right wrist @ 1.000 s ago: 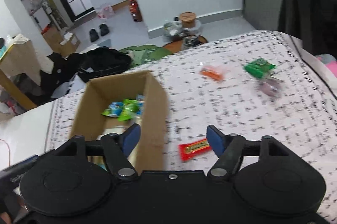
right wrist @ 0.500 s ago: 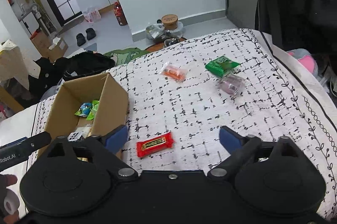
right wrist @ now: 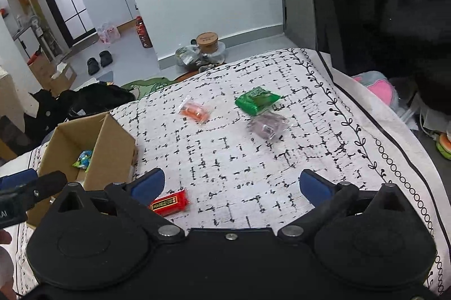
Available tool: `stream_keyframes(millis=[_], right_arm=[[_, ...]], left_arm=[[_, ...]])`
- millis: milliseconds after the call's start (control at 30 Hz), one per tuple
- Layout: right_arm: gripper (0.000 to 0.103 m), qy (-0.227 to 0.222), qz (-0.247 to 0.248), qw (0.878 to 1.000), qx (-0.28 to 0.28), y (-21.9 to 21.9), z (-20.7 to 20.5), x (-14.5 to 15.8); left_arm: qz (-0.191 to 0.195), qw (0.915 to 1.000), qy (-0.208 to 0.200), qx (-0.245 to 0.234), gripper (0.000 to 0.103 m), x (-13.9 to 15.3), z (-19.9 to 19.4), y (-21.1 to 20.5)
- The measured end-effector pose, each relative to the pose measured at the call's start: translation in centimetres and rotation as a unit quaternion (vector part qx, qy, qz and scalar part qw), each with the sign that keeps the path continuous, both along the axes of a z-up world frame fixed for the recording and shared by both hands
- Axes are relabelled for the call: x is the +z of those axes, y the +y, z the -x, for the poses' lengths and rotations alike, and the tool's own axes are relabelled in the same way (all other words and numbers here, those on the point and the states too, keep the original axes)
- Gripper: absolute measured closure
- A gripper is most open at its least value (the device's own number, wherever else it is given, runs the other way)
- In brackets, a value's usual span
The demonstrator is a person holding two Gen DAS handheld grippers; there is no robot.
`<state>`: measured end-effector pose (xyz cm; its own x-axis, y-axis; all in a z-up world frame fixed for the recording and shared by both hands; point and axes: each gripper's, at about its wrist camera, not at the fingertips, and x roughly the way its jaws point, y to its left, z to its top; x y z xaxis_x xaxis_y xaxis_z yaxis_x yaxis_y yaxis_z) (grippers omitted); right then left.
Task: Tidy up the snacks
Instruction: 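Move both tools back to the pile toward the red candy bar, then grasp the red candy bar with the left tool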
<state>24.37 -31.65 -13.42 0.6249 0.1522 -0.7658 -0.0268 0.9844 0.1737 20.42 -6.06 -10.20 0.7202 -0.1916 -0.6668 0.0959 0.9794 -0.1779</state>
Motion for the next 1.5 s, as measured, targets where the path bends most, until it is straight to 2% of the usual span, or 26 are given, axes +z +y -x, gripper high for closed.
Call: stream_keyframes(millis=[433,600,733,1100,1400,1500], right_arm=[[0.0,-0.014,-0.005,1.0,-0.026,-3.1,-0.7,-0.6],[0.0,-0.01,-0.006,0.999,-0.034,-4.4,-1.2,-1.2],[0.0,-0.002,-0.012,0.999,-0.039,-5.4,-1.3,-1.8],[0.0,0.024,-0.02,0.999,-0.024,-6.6,-1.9,-3.8],[0.0,0.046,-0.036,0.998,-0.028,-7.6,-2.5,-5.5],[0.0,0.051,-0.04,0.997,-0.03,-7.8,-2.6,-5.9]], left_arm=[[-0.001,0.9983,0.004,-0.058,0.018,-1.4,-1.6,-4.9],[-0.011,0.9971,0.025,-0.071,0.034,-2.7,-2.3,-6.3],[-0.02,0.9952,0.048,-0.084,0.04,-4.1,-3.0,-7.3],[-0.071,0.9873,0.1,-0.101,0.053,-7.6,-4.7,-9.6],[-0.132,0.9762,0.131,-0.112,0.054,-9.8,-5.7,-10.6],[-0.142,0.9733,0.143,-0.109,0.06,-10.6,-6.4,-10.7]])
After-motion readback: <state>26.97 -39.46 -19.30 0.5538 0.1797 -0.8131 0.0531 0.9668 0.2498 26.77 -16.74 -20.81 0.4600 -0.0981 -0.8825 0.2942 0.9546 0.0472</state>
